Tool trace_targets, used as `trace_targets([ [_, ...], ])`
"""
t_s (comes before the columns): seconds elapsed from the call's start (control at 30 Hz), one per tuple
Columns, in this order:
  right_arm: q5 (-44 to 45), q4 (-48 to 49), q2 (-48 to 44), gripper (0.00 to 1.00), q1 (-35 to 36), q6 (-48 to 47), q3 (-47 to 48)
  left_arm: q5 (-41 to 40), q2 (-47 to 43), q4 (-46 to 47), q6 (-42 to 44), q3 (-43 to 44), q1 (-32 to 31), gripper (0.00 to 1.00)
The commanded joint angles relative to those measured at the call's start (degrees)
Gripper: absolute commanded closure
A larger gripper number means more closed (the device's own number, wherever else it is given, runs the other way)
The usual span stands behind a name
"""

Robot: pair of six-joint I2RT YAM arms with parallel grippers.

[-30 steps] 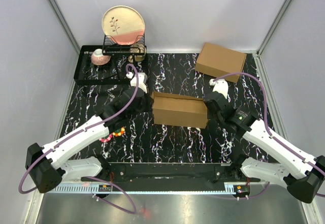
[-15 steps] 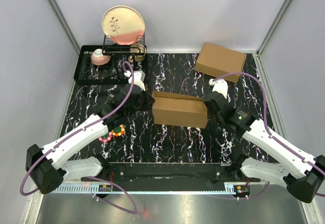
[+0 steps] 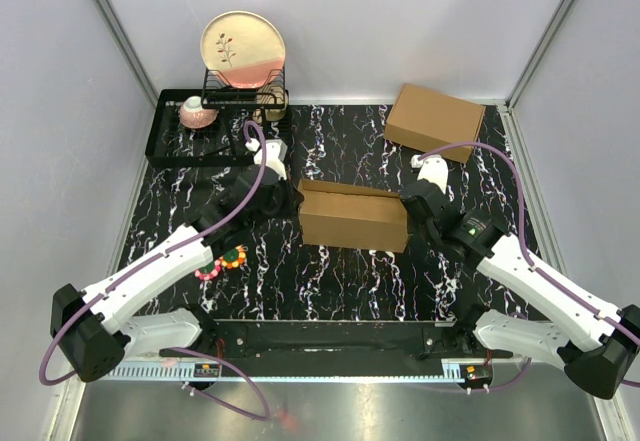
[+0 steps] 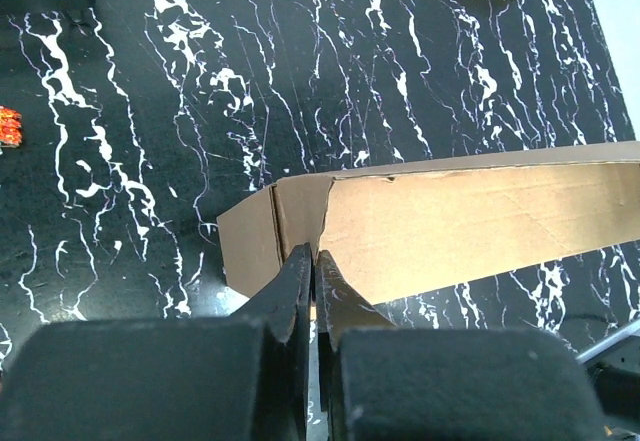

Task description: Fold the paper box

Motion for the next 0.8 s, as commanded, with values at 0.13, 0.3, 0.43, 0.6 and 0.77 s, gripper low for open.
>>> trace_targets([
  [0.13, -3.13, 1.29, 1.09, 1.00, 0.25, -0.17, 0.93, -2.42, -1.91, 2.10, 5.65, 1.90, -0.48, 1.00],
  [0.3, -3.22, 1.29, 1.18, 1.00, 0.25, -0.08, 0.93, -3.56, -1.65, 2.19, 7.15, 1.11, -0.48, 1.00],
  [0.43, -3.40, 1.29, 1.00, 1.00, 0.25, -0.17, 0.93, -4.27, -1.56, 2.19, 8.38, 0.32, -0.48, 1.00],
  [0.6, -3.57, 1.29, 1.00, 1.00, 0.25, -0.34, 0.84, -4.09, -2.26, 2.28, 9.61, 0.67, -0.40, 1.00],
  [0.77, -3.75, 1.29, 1.09, 1.00, 0.25, -0.43, 0.84, -4.27, -3.23, 1.84, 10.75, 1.90, -0.48, 1.00],
])
